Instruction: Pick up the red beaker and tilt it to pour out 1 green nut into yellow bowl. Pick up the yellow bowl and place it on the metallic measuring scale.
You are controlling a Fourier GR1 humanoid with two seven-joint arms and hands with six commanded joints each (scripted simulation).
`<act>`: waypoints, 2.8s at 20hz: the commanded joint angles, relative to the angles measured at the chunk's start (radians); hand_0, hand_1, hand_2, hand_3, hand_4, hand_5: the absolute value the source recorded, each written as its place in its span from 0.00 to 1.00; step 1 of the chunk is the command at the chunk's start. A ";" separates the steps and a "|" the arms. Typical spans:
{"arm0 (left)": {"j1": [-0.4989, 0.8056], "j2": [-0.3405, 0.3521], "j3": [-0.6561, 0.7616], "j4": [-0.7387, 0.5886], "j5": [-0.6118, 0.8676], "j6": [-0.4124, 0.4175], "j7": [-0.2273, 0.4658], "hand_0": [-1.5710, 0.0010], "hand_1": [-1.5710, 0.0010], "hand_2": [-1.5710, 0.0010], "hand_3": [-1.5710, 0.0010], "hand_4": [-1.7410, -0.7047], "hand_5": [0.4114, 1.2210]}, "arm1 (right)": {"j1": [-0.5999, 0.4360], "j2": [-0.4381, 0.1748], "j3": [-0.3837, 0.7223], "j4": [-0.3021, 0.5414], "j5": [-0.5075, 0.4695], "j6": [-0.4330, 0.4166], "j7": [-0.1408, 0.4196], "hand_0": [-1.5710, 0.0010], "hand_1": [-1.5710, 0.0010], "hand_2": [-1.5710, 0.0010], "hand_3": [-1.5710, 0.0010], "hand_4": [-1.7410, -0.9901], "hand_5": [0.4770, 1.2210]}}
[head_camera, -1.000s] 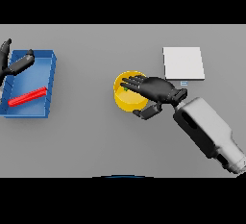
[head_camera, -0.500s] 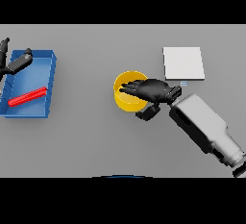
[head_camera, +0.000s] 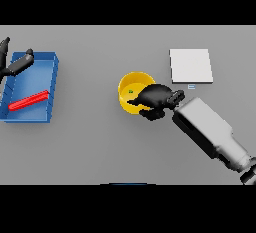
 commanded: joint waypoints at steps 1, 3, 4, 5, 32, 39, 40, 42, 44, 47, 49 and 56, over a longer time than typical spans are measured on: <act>0.006 0.000 -0.001 -0.006 0.000 0.007 0.003 1.00 1.00 1.00 1.00 0.91 0.39 | 0.005 -0.008 -0.001 -0.006 -0.011 0.017 -0.006 0.35 0.37 0.39 0.56 0.23 0.82; 0.008 0.010 0.001 -0.012 0.000 0.005 0.005 1.00 1.00 1.00 1.00 0.91 0.39 | -0.002 -0.004 0.002 -0.004 -0.022 0.043 0.010 0.22 0.24 0.25 0.41 0.15 0.89; 0.007 0.005 0.003 0.002 0.000 0.004 -0.005 1.00 1.00 1.00 1.00 0.91 0.39 | -0.004 -0.009 -0.001 -0.003 -0.030 0.049 0.006 0.18 0.19 0.20 0.35 0.12 0.91; 0.017 0.004 0.000 -0.007 0.000 0.008 -0.012 1.00 1.00 1.00 1.00 0.91 0.39 | -0.008 -0.007 0.002 0.004 -0.030 0.044 0.005 0.14 0.15 0.18 0.30 0.10 0.93; 0.027 0.051 -0.001 -0.082 -0.003 0.018 0.033 1.00 1.00 1.00 1.00 0.91 0.40 | -0.137 -0.260 -0.165 -0.144 -0.152 0.074 0.108 0.00 0.00 0.00 0.20 0.03 1.00; 0.020 0.050 0.002 -0.091 0.004 0.022 0.079 1.00 1.00 1.00 1.00 0.88 0.44 | -0.161 -0.277 -0.197 0.082 -0.146 -0.027 0.078 0.00 0.00 0.00 0.25 0.03 1.00; 0.024 0.055 -0.004 -0.102 -0.001 0.022 0.080 1.00 1.00 1.00 1.00 0.88 0.45 | -0.164 -0.286 -0.199 0.109 -0.145 -0.043 0.054 0.00 0.00 0.00 0.25 0.03 1.00; 0.032 0.059 -0.001 -0.100 0.001 0.024 0.079 1.00 1.00 1.00 1.00 0.89 0.45 | -0.171 -0.283 -0.198 0.170 -0.138 -0.069 0.052 0.00 0.00 0.00 0.25 0.03 1.00; 0.032 0.055 -0.003 -0.100 0.000 0.029 0.093 1.00 1.00 1.00 1.00 0.89 0.43 | -0.186 -0.266 -0.198 0.243 -0.131 -0.099 0.049 0.00 0.00 0.00 0.22 0.03 1.00; 0.027 0.064 -0.004 -0.102 -0.008 0.028 0.103 1.00 1.00 1.00 1.00 0.89 0.43 | -0.191 -0.254 -0.190 0.342 -0.117 -0.158 0.013 0.00 0.00 0.00 0.13 0.02 1.00; 0.018 0.052 -0.007 -0.091 -0.007 0.021 0.103 1.00 1.00 1.00 1.00 0.90 0.42 | -0.208 -0.237 -0.187 0.385 -0.117 -0.182 0.005 0.00 0.00 0.00 0.10 0.02 1.00; 0.013 0.048 -0.003 -0.083 -0.003 0.014 0.088 1.00 1.00 1.00 1.00 0.90 0.40 | -0.245 -0.186 -0.170 0.549 -0.110 -0.246 -0.009 0.00 0.07 0.00 0.05 0.02 1.00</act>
